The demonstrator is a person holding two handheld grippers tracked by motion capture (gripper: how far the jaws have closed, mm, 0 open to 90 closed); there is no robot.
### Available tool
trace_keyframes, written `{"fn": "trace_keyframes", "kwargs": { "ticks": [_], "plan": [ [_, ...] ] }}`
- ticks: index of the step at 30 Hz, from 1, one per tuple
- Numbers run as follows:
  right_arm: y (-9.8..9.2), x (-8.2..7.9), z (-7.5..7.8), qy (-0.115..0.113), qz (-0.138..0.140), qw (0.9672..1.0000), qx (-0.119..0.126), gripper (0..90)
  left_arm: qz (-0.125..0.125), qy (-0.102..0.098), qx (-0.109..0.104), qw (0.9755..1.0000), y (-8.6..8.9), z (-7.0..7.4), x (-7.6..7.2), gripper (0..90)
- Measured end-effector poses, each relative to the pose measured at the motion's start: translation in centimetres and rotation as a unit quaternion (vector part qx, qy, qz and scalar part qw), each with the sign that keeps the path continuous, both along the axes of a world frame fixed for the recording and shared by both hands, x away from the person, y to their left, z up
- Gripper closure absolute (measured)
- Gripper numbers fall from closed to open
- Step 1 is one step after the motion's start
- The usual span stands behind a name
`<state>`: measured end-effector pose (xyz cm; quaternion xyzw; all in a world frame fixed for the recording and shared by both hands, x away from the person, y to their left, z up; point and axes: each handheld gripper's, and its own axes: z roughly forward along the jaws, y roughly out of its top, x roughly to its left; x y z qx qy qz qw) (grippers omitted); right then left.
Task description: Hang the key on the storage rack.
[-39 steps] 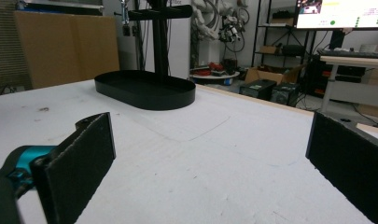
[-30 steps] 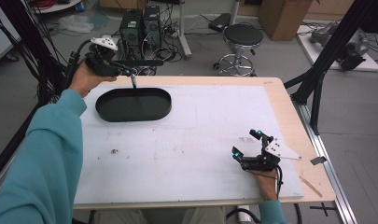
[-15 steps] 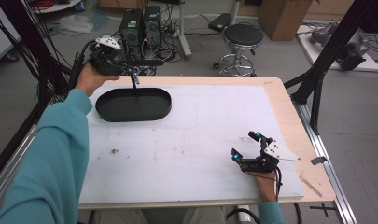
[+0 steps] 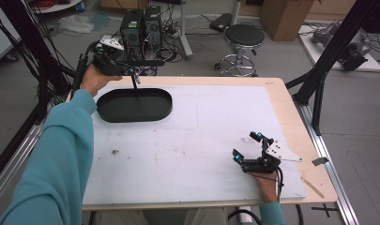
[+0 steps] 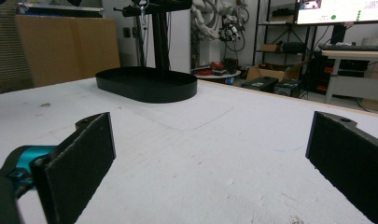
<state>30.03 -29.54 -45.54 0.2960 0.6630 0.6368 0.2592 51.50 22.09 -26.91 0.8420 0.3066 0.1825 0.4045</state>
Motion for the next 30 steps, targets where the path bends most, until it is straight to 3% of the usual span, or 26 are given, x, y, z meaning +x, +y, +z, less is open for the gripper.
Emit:
{"fn": "trace_keyframes", "kwargs": {
  "ticks": [18, 21, 24, 25, 26, 27, 29, 30],
  "plan": [
    [0.0, 0.0, 0.0, 0.001, -0.001, 1.0, -0.001, 0.7, 0.019, -0.01, -0.002, 0.9998, 0.19, -0.41, 0.67, 88.7],
    [0.01, 0.01, -0.01, -0.001, -0.002, 1.0, -0.003, 0.7, 0.031, -0.01, -0.008, 0.9995, 0.05, -0.54, 0.72, 88.7],
    [0.04, -0.02, -0.01, -0.003, -0.002, 1.0, -0.005, 0.7, 0.051, -0.024, -0.005, 0.9984, -0.24, -0.54, 0.75, 87.5],
    [0.05, -0.04, -0.01, 0.0, -0.002, 1.0, -0.004, 0.7, 0.051, -0.024, -0.005, 0.9984, -0.24, -0.54, 0.75, 84.9],
    [0.05, -0.05, -0.01, 0.001, -0.002, 1.0, -0.004, 0.7, 0.076, -0.049, -0.003, 0.9959, -0.28, -0.44, 0.71, 76.4],
    [0.05, -0.05, -0.01, 0.001, -0.002, 1.0, -0.004, 0.7, 0.076, -0.049, -0.003, 0.9959, -0.28, -0.44, 0.71, 69.6],
    [0.04, -0.05, -0.01, 0.001, -0.002, 1.0, -0.004, 0.7, 0.089, -0.066, -0.006, 0.9938, -0.1, -0.25, 0.64, 65.4],
    [0.05, -0.06, -0.01, 0.001, -0.002, 1.0, -0.002, 0.7, 0.097, -0.081, -0.007, 0.9919, 0.02, -0.12, 0.43, 52.5]
  ]
}}
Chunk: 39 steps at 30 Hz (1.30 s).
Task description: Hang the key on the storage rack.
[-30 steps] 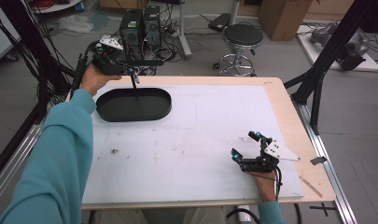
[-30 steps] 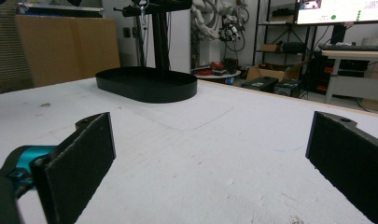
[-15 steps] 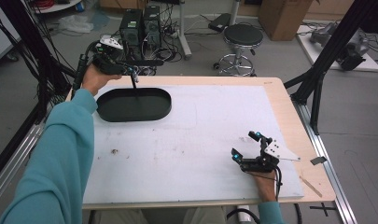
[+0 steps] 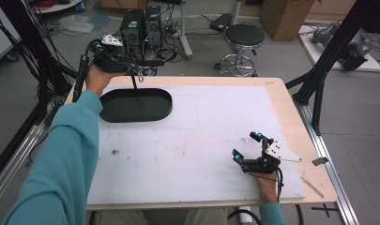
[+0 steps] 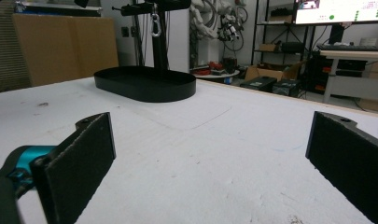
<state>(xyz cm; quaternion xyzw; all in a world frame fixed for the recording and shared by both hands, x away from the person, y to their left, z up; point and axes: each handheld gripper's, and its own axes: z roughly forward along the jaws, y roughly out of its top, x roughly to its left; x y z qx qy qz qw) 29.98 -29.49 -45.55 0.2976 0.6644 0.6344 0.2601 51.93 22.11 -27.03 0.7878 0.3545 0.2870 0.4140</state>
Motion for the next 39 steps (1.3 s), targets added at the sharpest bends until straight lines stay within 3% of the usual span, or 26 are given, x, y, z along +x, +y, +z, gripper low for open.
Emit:
{"fn": "trace_keyframes", "kwargs": {
  "ticks": [1, 2, 3, 4, 5, 6, 7, 8, 9, 10, 11, 12, 13, 18, 20, 21, 22, 23, 24, 26, 30, 32, 33, 35, 37, 39],
  "plan": [
    [0.0, 0.0, 0.0, 0.0, 0.0, 1.0, 0.0, 0.7, 0.0, 0.0, 0.0, 1.0, 0.0, 0.0, 0.0, 45.9],
    [0.0, 0.0, 0.0, 0.0, 0.0, 1.0, 0.0, 0.7, 0.003, -0.022, -0.02, 0.9995, 0.2, 0.0, -0.5, 38.3],
    [0.0, 0.0, 0.0, -0.001, -0.001, 1.0, 0.001, 0.7, 0.003, -0.022, -0.02, 0.9995, 0.2, 0.0, -0.5, 29.8],
    [0.0, 0.0, 0.0, 0.0, -0.001, 1.0, 0.002, 0.7, 0.004, -0.043, -0.029, 0.9987, 0.3, -0.1, -0.9, 18.2],
    [0.0, 0.0, 0.0, 0.0, -0.001, 1.0, 0.002, 0.7, -0.004, -0.059, -0.04, 0.9975, 0.4, -0.2, -1.3, 18.2],
    [0.0, 0.0, 0.0, 0.0, -0.001, 1.0, 0.002, 0.7, -0.032, -0.07, -0.078, 0.994, 0.9, -0.3, -2.3, 3.4],
    [0.0, 0.0, 0.0, 0.0, -0.001, 1.0, 0.002, 0.7, -0.032, -0.07, -0.078, 0.994, 0.9, -0.3, -2.3, 1.7],
    [0.0, 0.0, 0.0, 0.0, -0.002, 1.0, 0.001, 0.7, -0.06, -0.086, -0.102, 0.9893, 1.4, -0.5, -3.6, 1.7],
    [0.0, 0.0, 0.0, -0.004, -0.002, 1.0, -0.002, 0.7, -0.072, -0.093, -0.112, 0.9867, 1.7, -0.6, -4.4, 1.7],
    [0.0, 0.0, 0.0, -0.002, -0.002, 1.0, -0.001, 0.7, -0.072, -0.093, -0.112, 0.9867, 1.7, -0.6, -4.4, 1.7],
    [0.0, 0.0, 0.0, 0.0, -0.002, 1.0, 0.001, 0.7, -0.085, -0.102, -0.123, 0.9835, 2.2, -1.0, -5.9, 1.7],
    [0.0, 0.0, 0.0, 0.0, -0.002, 1.0, 0.003, 0.7, -0.092, -0.1, -0.132, 0.982, 2.4, -1.2, -6.8, 1.7],
    [0.0, 0.0, 0.0, 0.0, -0.002, 1.0, 0.003, 0.7, -0.092, -0.1, -0.132, 0.982, 2.4, -1.2, -6.8, 1.7],
    [0.0, 0.0, 0.0, -0.003, -0.002, 1.0, -0.001, 0.7, -0.118, -0.116, -0.14, 0.9762, 3.4, -3.2, -11.6, 1.7],
    [0.0, 0.0, 0.0, 0.0, -0.001, 1.0, 0.003, 0.7, -0.128, -0.134, -0.156, 0.9703, 4.0, -4.5, -13.8, 1.7],
    [0.0, 0.0, 0.0, 0.0, -0.001, 1.0, 0.003, 0.7, -0.127, -0.139, -0.16, 0.9691, 4.2, -5.0, -14.5, 1.7],
    [-0.1, 0.0, 0.0, -0.001, 0.0, 1.0, 0.003, 0.7, -0.126, -0.146, -0.17, 0.9664, 4.9, -6.4, -16.3, 1.7],
    [-0.1, 0.0, 0.0, -0.001, 0.0, 1.0, 0.003, 0.7, -0.126, -0.146, -0.17, 0.9664, 4.9, -6.4, -16.3, 1.7],
    [0.0, 0.0, 0.0, -0.006, -0.001, 1.0, -0.002, 0.7, -0.122, -0.146, -0.171, 0.9667, 5.4, -7.5, -17.5, 1.7],
    [0.0, 0.0, 0.0, -0.002, -0.002, 1.0, 0.0, 0.7, -0.121, -0.147, -0.174, 0.9661, 5.7, -8.0, -18.1, 1.7],
    [0.0, 0.0, 0.0, -0.002, -0.004, 1.0, 0.002, 0.7, -0.108, -0.142, -0.194, 0.9646, 6.5, -11.0, -20.3, 1.7],
    [0.0, 0.0, 0.0, -0.002, -0.007, 1.0, 0.002, 0.7, -0.105, -0.142, -0.213, 0.9611, 6.6, -12.4, -21.2, 1.7],
    [0.0, 0.0, 0.0, -0.002, -0.007, 1.0, 0.002, 0.7, -0.105, -0.142, -0.213, 0.9611, 6.6, -12.4, -21.2, 1.7],
    [0.0, 0.0, 0.0, -0.004, -0.008, 1.0, 0.002, 0.7, -0.101, -0.144, -0.228, 0.9578, 6.6, -13.6, -22.1, 1.7],
    [0.0, -0.1, 0.0, -0.004, -0.011, 0.9999, 0.003, 0.7, -0.096, -0.152, -0.23, 0.9565, 6.6, -14.7, -23.0, 1.7],
    [0.0, 0.0, 0.0, -0.005, -0.011, 0.9999, 0.002, 0.7, -0.095, -0.146, -0.236, 0.9561, 6.6, -15.8, -23.4, 1.7]
  ]
}}
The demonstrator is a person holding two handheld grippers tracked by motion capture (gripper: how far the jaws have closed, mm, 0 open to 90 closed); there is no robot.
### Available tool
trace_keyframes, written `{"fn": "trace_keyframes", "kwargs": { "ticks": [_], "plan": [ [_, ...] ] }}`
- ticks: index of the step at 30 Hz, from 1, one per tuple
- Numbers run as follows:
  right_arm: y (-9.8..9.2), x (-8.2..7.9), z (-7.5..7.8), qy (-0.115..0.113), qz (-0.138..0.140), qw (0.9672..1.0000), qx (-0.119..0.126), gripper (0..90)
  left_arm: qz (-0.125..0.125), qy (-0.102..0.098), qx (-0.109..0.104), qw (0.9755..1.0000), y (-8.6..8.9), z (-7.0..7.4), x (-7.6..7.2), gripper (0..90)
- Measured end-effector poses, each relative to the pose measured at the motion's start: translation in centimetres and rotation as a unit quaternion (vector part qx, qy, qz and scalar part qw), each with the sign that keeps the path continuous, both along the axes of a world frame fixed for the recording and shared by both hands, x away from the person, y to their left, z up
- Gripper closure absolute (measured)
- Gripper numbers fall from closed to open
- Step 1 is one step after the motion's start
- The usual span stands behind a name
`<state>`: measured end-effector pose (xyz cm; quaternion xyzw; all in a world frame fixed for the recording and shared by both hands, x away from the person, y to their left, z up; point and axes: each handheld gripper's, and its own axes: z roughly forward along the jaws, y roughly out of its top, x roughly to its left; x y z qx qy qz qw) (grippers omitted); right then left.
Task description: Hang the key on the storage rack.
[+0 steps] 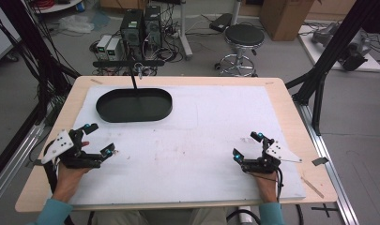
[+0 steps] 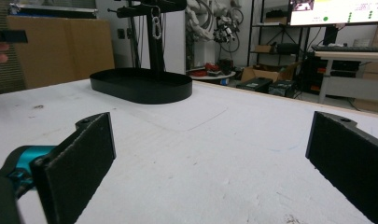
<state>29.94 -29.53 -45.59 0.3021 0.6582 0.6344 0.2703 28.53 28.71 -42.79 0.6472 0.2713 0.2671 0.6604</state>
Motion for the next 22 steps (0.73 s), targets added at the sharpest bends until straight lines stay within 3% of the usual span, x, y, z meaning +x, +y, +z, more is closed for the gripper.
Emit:
{"fn": "trace_keyframes", "kwargs": {
  "ticks": [2, 6, 9, 11, 22],
  "plan": [
    [0.0, 0.0, 0.0, 0.002, 0.001, 1.0, 0.0, 0.7, 0.004, 0.007, 0.003, 1.0, -0.1, -0.9, -0.2, 1.7],
    [0.1, -0.1, 0.0, 0.002, 0.002, 1.0, 0.001, 0.7, 0.002, -0.008, 0.002, 1.0, -0.2, -2.0, -0.6, 1.7],
    [-0.1, -0.1, 0.0, 0.002, 0.0, 1.0, 0.005, 0.7, 0.002, -0.006, 0.002, 1.0, -0.3, -2.9, -0.5, 1.7],
    [0.0, -0.1, 0.0, 0.001, 0.002, 1.0, 0.005, 0.7, 0.004, -0.014, -0.001, 0.9999, -0.3, -3.0, -0.6, 1.7],
    [0.2, -0.2, 0.0, -0.004, 0.005, 1.0, -0.007, 0.7, 0.01, -0.01, -0.003, 0.9999, -0.3, -3.0, -0.6, 1.7]
  ]
}}
